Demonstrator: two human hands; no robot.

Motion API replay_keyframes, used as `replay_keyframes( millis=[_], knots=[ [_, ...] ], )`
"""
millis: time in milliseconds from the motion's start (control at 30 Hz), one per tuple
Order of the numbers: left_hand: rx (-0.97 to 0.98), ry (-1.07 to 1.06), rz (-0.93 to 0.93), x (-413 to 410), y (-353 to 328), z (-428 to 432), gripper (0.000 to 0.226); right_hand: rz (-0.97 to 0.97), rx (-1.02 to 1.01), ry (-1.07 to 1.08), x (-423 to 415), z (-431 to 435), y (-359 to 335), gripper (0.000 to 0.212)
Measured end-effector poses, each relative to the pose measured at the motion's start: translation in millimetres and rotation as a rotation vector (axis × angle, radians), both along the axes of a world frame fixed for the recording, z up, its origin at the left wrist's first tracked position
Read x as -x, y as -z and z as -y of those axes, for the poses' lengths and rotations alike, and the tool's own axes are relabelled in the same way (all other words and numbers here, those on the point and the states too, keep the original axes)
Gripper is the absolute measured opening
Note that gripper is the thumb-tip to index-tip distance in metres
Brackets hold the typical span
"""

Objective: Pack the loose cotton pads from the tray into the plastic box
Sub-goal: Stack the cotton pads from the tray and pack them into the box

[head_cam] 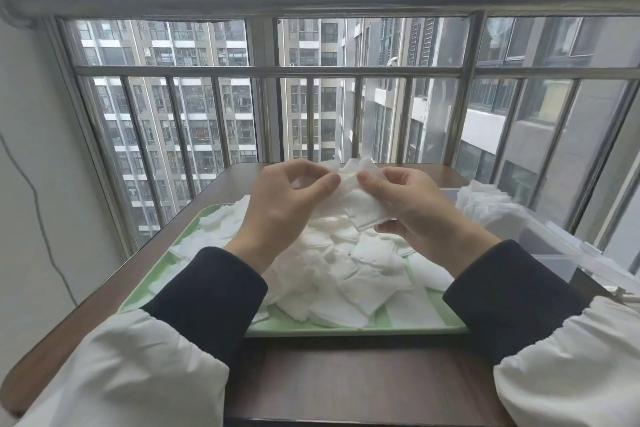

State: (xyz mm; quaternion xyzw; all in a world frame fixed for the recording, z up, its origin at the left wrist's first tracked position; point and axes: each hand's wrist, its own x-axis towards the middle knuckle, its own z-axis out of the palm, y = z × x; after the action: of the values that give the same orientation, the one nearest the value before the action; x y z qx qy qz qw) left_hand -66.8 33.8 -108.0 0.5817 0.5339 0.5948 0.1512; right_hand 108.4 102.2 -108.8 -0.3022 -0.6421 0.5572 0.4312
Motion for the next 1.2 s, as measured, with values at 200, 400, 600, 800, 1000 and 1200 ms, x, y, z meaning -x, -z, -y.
replay_keyframes(
  millis=[200,400,600,800,1000,1200],
  knots=[
    [0.091,0.087,0.286,1,-1,1,0.019,-0.023,-0.002,0.002,1,1,-2,0.028],
    [0.116,0.059,0.399,5,-1,-3,0.024,0.005,-0.003,0.109,-1,1,-2,0.031],
    [0.203,0.133,0.349,2,-2,0,0.046,-0.049,0.004,0.083,-1,4,-5,0.027],
    [0.256,0.121,0.475,-3,-3,-2,0.053,-0.208,0.011,-0.088,-1,9,-10,0.051],
    [0.309,0.163,0.653,-6,-5,-3,0.055,-0.285,0.058,-0.236,-6,10,-13,0.052],
    [0.412,0.264,0.513,-8,-6,2,0.072,-0.05,0.012,-0.39,-22,7,-21,0.046]
  ],
)
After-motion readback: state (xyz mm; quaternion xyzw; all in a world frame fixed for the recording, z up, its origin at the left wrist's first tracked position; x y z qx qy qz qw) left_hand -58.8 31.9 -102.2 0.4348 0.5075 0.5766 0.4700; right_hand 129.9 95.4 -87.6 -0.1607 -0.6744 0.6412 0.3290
